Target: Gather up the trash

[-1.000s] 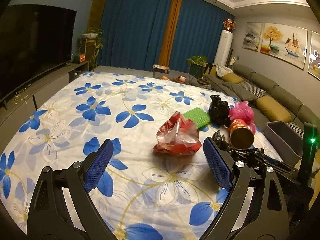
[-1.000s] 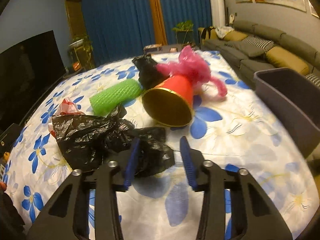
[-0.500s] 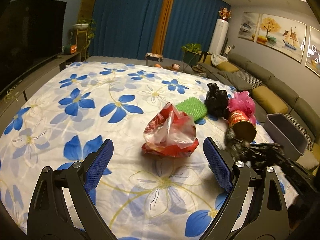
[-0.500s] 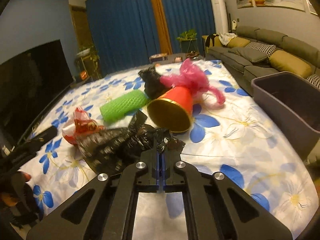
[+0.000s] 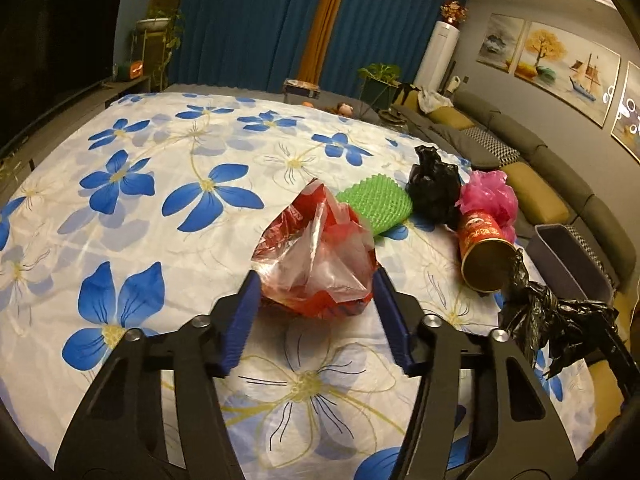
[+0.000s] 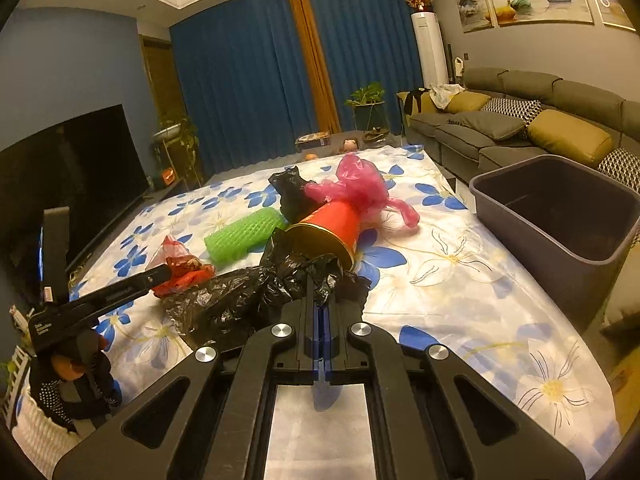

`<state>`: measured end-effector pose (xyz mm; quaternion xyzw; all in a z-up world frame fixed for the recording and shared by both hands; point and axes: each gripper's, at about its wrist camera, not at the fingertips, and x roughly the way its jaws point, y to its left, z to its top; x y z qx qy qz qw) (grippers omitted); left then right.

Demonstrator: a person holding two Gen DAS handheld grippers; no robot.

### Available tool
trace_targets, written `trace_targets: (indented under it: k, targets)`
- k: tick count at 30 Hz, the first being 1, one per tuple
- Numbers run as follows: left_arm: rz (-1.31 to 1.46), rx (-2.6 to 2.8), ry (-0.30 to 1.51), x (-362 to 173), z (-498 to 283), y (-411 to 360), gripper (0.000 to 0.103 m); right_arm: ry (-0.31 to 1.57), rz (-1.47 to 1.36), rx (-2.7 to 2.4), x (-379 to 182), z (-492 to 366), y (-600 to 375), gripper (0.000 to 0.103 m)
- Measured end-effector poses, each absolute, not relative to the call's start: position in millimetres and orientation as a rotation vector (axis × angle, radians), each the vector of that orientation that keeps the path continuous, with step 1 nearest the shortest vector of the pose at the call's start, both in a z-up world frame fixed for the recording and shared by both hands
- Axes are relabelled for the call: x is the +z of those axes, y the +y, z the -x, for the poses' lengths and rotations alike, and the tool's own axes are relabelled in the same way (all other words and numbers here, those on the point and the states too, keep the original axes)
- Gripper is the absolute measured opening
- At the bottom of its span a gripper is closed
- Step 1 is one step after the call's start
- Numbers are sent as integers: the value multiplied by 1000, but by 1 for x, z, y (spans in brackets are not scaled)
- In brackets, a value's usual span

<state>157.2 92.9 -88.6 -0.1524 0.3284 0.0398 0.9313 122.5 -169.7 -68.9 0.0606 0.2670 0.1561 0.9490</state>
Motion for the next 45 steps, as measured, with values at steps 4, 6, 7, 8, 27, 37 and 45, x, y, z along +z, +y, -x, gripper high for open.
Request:
trace_targets:
  k: [4,6,7,8,27,37,45]
  targets:
    - [332,62,697,-91,-159,95,7,541,-134,325,-66,-120,-172,2]
    - [346,57,706,-94,-160,96,2,536,-133,327,-65,-119,-171,3]
    - [355,53,712,-96,-160,97,0,533,-133,329,-64,-118,-171,2]
    - [360,53,715,-97,-160,97,0,530,-132,329,-63,-116,-172,2]
    - [283,33,600,-70,-163,95,84,520,-151,332,-56,-110,-176,2]
    - [308,-31,714,-101,-197,94,54,538,-158,322,-54,-114,-180,3]
    - [331,-33,676,-92,-184,95,34,528,-156,335,-50,-116,-181,2]
